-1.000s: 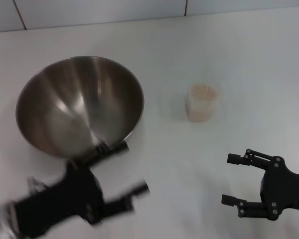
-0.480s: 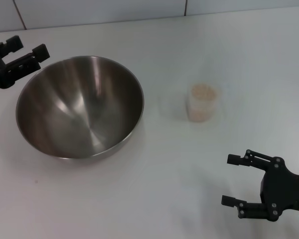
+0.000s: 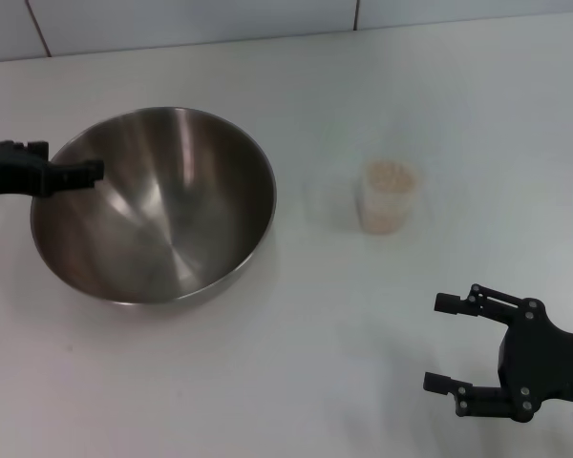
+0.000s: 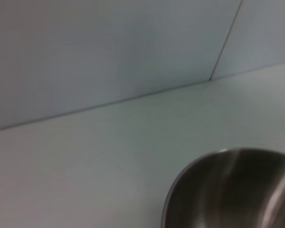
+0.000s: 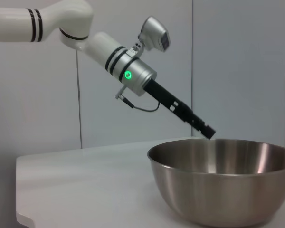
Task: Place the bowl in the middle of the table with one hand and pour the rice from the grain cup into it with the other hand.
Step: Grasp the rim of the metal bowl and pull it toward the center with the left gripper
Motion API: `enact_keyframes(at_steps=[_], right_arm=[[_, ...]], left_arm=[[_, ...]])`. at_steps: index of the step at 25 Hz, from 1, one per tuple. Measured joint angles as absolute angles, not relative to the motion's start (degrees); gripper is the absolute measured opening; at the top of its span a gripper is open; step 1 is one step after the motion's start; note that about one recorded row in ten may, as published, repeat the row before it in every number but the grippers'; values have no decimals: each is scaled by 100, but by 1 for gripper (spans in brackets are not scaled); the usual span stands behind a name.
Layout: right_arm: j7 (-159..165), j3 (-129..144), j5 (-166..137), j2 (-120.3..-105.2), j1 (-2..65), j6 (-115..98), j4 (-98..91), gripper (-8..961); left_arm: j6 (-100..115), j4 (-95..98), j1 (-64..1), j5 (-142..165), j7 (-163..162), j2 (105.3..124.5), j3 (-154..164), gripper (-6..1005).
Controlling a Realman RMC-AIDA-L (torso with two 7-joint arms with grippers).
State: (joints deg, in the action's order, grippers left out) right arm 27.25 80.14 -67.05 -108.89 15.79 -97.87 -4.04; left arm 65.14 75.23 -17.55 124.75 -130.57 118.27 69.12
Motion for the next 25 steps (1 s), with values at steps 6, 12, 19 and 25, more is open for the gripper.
enact_keyframes(at_steps=[6, 12, 19, 25], right_arm=[[2725, 8013, -6705, -10889, 1573, -9789, -405, 831], [2725, 8023, -6705, -10893, 1573, -9787, -418, 831], [2725, 8033, -6705, -10902, 1573, -9788, -422, 830], [2725, 8033, -6705, -10906, 1573, -9788, -436, 830]], left_arm=[[6506, 7224, -1929, 12793, -13090, 11839, 6934, 848], [6461, 7088, -1971, 12813, -13089, 11839, 6958, 841], [6489, 7020, -2029, 12815, -13092, 11835, 6965, 636], [6506, 6940, -2119, 12823, -13095, 11815, 6974, 495]])
